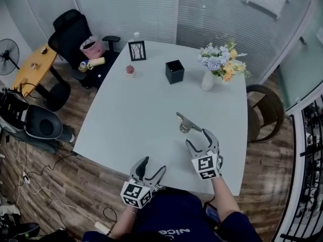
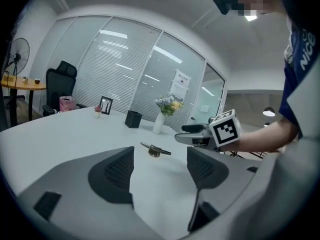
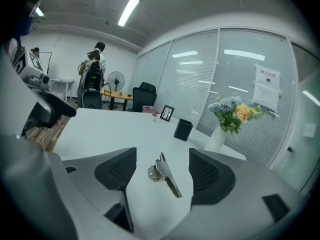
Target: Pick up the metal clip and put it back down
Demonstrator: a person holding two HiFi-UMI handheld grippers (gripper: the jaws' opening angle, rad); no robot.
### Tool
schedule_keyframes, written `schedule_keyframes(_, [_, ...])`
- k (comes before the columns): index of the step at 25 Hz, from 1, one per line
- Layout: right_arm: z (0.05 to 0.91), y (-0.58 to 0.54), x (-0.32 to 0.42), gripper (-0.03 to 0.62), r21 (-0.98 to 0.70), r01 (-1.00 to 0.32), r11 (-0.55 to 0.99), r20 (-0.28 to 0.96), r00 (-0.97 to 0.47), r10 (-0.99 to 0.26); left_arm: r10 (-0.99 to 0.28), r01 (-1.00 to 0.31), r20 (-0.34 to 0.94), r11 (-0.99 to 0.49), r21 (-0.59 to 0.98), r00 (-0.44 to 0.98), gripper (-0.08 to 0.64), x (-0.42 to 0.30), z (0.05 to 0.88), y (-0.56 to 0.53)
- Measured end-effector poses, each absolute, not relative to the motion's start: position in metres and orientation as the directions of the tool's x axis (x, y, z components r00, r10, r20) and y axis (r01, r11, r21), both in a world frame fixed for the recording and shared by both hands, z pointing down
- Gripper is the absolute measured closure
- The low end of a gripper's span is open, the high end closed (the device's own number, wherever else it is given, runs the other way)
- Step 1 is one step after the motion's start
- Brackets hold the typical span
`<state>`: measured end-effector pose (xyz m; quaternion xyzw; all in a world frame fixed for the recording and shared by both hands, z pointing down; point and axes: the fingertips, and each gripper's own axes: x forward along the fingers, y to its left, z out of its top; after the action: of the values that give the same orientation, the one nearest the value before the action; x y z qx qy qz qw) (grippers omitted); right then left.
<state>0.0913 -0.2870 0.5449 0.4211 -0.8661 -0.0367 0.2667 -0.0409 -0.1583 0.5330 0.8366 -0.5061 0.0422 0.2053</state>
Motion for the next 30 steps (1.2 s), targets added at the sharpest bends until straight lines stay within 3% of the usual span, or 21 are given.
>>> schedule_keyframes(10, [0.643,-0.352,0.073,0.287,0.359,-0.562,0.745,0.633,-0.44,-0.637,-0.879,-0.92,0.315,-0.273,0.282,0.357,0.244,-0.07,0.534,-0.152])
schedule_keyframes(22, [0.686,-0.392,0.068,0.315,0.322,-0.56,0.764,0.705,-0.397,-0.588,-0.903,-0.943,0.343,-0.161,0.292,0.26,0.244,-0.093,0.535,-0.147])
schedule_keyframes(25, [0.688,-0.396,0.068,0.373,0.282,-0.598,0.75,0.713,-0.393,-0.581,-0.898,-0.938,0.346,-0.169,0.302,0.273,0.244,-0.089,0.535,-0.149])
schedule_keyframes(26, [0.688,-0.398,0.07,0.423,0.293,-0.608,0.738,0.709,-0.38,-0.595,-0.896,-0.936,0.346,-0.171,0.308,0.278,0.244,-0.087,0.536,-0.149])
schedule_keyframes(30, [0.688,-0.4,0.073,0.45,0.349,-0.594,0.724,0.701,-0.347,-0.623,-0.897,-0.935,0.35,-0.158,0.316,0.27,0.244,-0.086,0.538,-0.146])
